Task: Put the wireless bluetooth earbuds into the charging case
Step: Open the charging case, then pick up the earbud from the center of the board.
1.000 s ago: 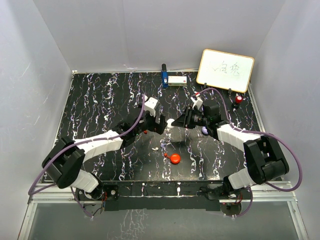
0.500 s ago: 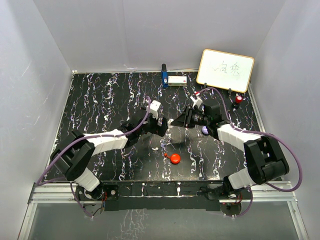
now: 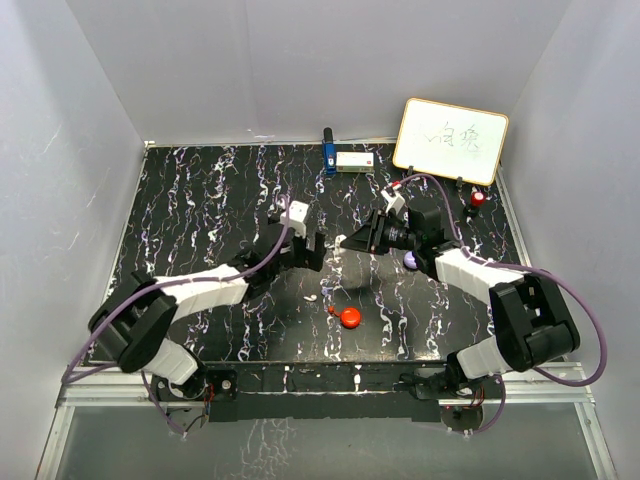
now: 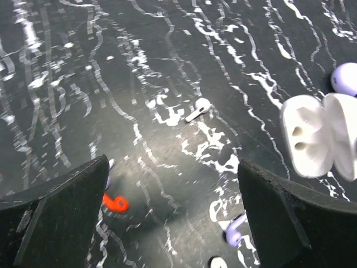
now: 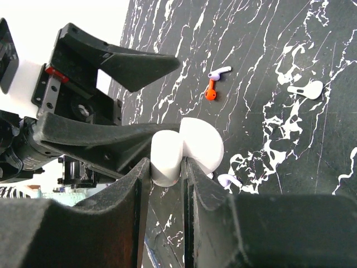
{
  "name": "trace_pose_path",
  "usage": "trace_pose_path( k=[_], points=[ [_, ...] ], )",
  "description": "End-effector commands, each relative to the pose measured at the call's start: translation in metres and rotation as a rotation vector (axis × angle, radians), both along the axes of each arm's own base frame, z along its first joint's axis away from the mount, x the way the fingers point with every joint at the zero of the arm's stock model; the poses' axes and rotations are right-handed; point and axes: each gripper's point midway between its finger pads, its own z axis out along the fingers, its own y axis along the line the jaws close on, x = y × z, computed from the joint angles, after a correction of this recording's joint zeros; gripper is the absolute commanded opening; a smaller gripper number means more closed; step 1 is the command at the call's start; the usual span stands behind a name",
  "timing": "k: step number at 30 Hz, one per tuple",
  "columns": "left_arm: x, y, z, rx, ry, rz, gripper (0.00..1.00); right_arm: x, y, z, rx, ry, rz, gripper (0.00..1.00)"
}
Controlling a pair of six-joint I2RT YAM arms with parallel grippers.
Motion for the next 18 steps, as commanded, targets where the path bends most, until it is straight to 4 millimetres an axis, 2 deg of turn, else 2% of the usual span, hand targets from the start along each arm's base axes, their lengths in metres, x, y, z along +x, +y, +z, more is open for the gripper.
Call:
trace_pose_path(
  k=[1, 4, 7, 11, 18],
  points=[
    [-0.004, 0.039, 0.033, -0.019, -0.066, 0.169, 0.99, 0.011, 0.001, 0.038, 0.055, -0.117, -0.001, 0.00],
    [-0.015, 0.053, 0.046, -0.047, -0.082, 0.194, 0.99, 0.008, -0.003, 0.036, 0.103, -0.106, 0.017, 0.00],
    [-0.027, 0.062, 0.049, -0.093, -0.061, 0.213, 0.99, 0.006, -0.011, 0.034, 0.190, -0.066, 0.024, 0.00],
    [-0.040, 0.067, 0.040, -0.141, -0.010, 0.230, 0.99, 0.005, -0.019, 0.030, 0.269, -0.034, 0.039, 0.00],
    [-0.052, 0.063, 0.024, -0.158, 0.057, 0.196, 0.99, -0.010, -0.019, 0.029, 0.395, 0.019, 0.119, 0.00]
  ],
)
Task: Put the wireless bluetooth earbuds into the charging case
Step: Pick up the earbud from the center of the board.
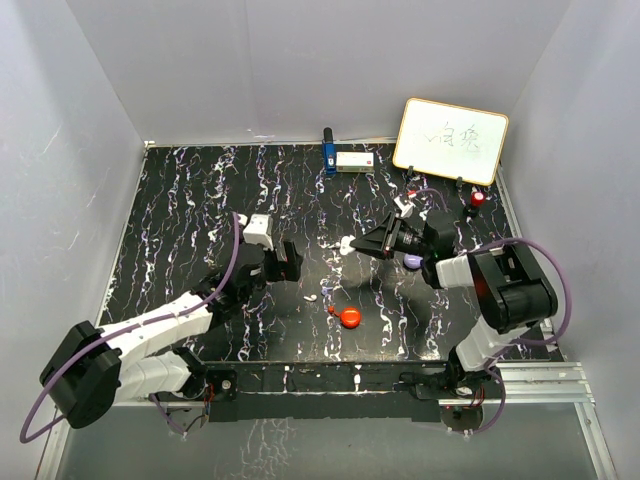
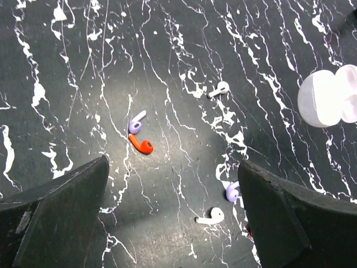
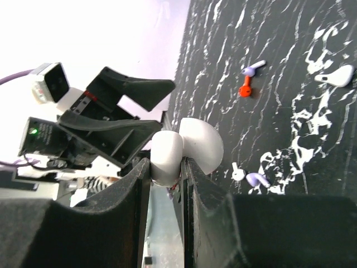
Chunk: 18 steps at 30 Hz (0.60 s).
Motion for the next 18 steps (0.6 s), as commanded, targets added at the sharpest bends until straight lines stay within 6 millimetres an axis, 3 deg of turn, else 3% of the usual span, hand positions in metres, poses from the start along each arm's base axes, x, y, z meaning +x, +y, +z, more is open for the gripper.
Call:
trace_pose_path(
  k=[1, 8, 18],
  points=[
    [-0.009, -0.007, -0.004, -0.041, 0.046, -0.025, 0.99, -0.016, 0.002, 0.034, 0.139, -0.107, 0.097, 0.00],
    [-0.020, -0.021, -0.009, -0.012, 0.073, -0.125, 0.98, -0.017, -0.005, 0.022, 0.172, -0.052, 0.090, 0.00],
    [-0.040, -0.035, -0.010, 0.018, 0.065, -0.273, 0.98, -0.015, -0.012, 0.021, 0.168, -0.048, 0.088, 0.00]
  ],
)
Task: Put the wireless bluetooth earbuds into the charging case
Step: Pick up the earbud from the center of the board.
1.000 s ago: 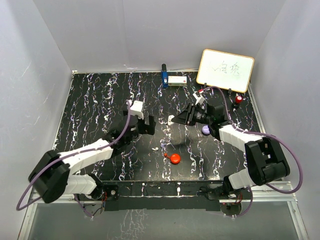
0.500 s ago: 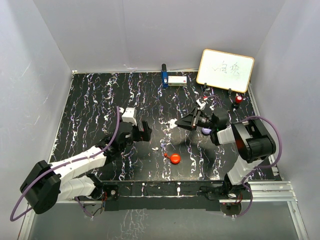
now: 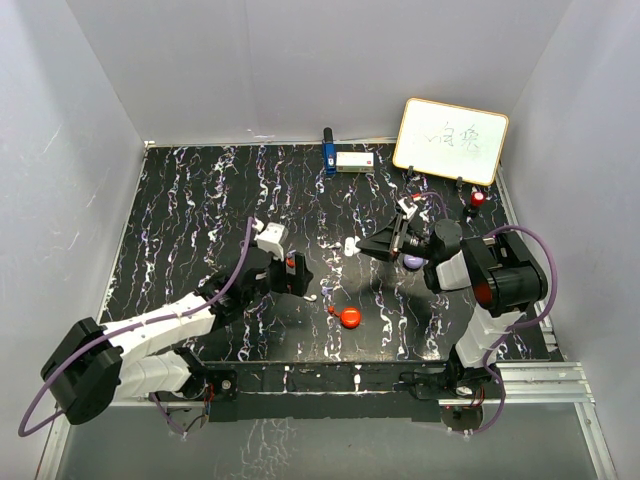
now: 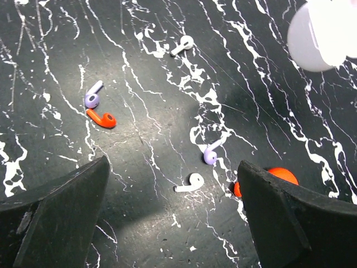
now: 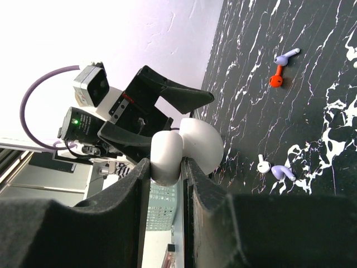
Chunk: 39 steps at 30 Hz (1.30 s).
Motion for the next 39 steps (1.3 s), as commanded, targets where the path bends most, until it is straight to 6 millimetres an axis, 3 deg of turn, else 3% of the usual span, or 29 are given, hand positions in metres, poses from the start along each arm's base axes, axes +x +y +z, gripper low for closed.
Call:
trace_pose_path(
  k=[1, 9, 26, 39],
  points=[
    [-0.012, -0.014, 0.012, -0.007, -0.025, -0.118, 0.98, -0.002, -0.004, 0.011, 0.013, -0.084, 0.008, 0.00],
    [-0.028, -0.025, -0.001, 0.068, -0.002, -0.221, 0.97, -0.001, -0.009, 0.016, 0.016, -0.094, -0.006, 0.00],
    [-0.030, -0.028, -0.037, 0.259, 0.020, -0.276, 0.78, -0.001, -0.014, 0.016, 0.012, -0.100, -0.014, 0.00],
    [-0.033, -0.040, -0.048, 0.322, 0.019, -0.363, 0.71, -0.005, -0.017, 0.022, 0.015, -0.124, -0.022, 0.00]
  ],
)
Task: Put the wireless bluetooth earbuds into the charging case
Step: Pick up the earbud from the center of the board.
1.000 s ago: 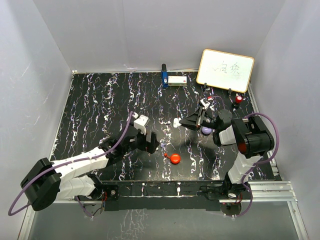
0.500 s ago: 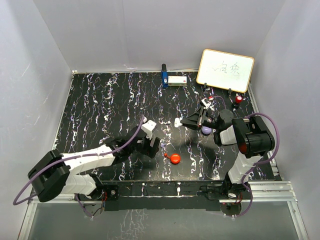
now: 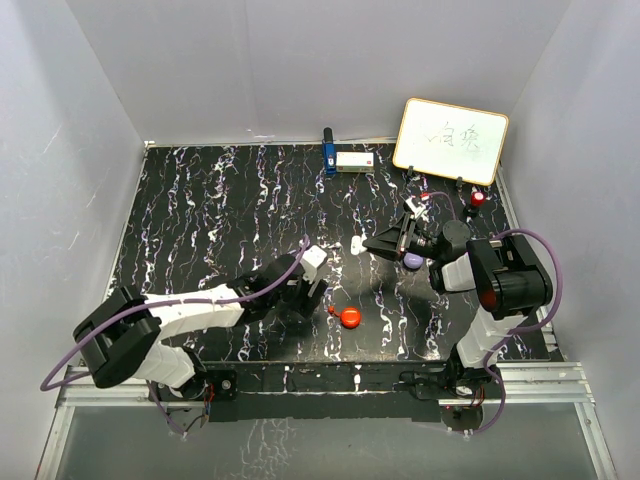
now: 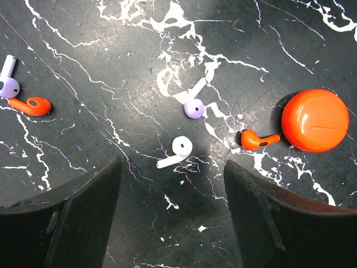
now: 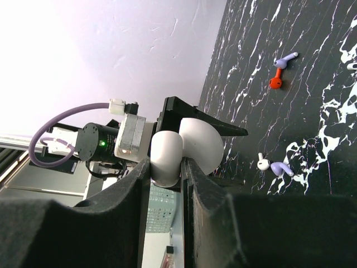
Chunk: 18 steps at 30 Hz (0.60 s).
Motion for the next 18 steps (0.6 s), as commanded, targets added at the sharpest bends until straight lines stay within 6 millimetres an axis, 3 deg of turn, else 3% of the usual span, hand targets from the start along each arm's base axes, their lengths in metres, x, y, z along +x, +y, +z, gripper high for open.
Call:
trace_pose_path(
  k=[1, 8, 18],
  points=[
    [0.003, -0.010, 0.012, -0.007, -0.029, -0.041, 0.69, -0.004, -0.002, 0.015, 0.007, -0.108, -0.003, 0.00],
    [0.001, -0.012, 0.002, 0.026, -0.007, -0.066, 0.59, -0.005, -0.003, 0.014, 0.009, -0.106, -0.004, 0.00],
    [0.002, -0.014, -0.006, 0.058, 0.004, -0.083, 0.54, -0.006, -0.005, 0.015, 0.013, -0.107, -0.004, 0.00]
  ],
)
